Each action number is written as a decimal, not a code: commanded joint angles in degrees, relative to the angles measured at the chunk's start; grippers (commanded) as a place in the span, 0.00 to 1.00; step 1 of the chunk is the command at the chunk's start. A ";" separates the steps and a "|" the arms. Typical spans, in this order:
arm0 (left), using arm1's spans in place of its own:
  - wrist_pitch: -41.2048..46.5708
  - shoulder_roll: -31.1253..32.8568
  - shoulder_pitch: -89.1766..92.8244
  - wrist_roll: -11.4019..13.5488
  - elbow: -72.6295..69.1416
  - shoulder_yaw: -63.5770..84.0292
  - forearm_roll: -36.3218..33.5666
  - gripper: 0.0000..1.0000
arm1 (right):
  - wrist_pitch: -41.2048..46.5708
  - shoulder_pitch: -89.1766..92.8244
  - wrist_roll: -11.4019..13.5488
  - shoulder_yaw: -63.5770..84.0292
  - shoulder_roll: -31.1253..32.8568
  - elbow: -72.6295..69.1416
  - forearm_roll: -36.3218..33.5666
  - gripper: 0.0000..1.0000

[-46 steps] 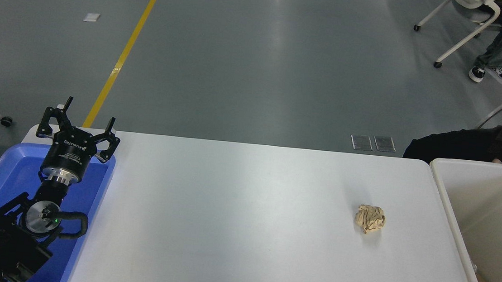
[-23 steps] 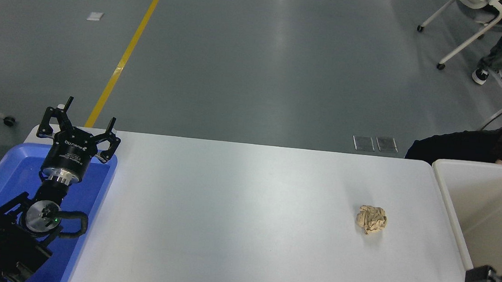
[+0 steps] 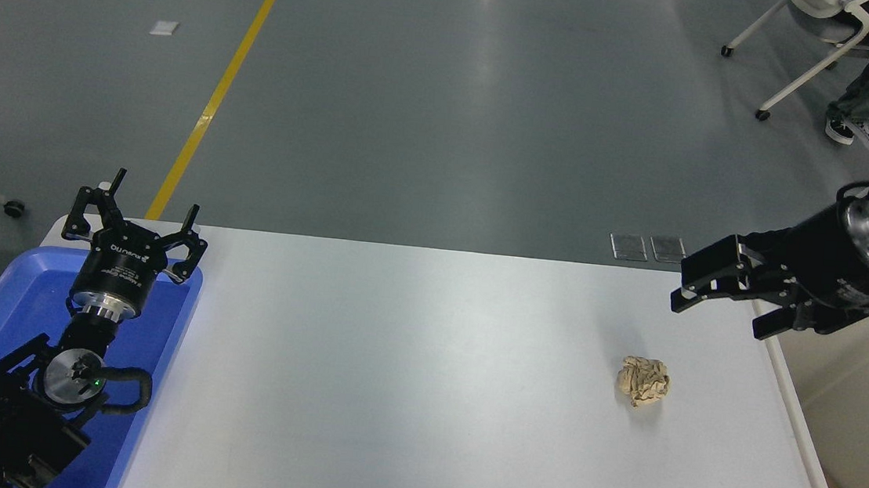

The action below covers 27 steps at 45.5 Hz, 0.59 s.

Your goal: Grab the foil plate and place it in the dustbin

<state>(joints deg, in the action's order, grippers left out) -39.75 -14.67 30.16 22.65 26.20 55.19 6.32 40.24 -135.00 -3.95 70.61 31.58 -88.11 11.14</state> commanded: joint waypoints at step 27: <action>0.02 0.00 -0.01 0.03 -0.01 0.09 0.01 1.00 | 0.89 -2.90 0.08 -0.56 -4.86 -1.54 -2.00 1.00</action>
<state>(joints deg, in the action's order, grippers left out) -39.72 -14.68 30.14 22.68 26.20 55.21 6.33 41.16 -137.80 -3.87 70.58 29.11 -89.59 9.64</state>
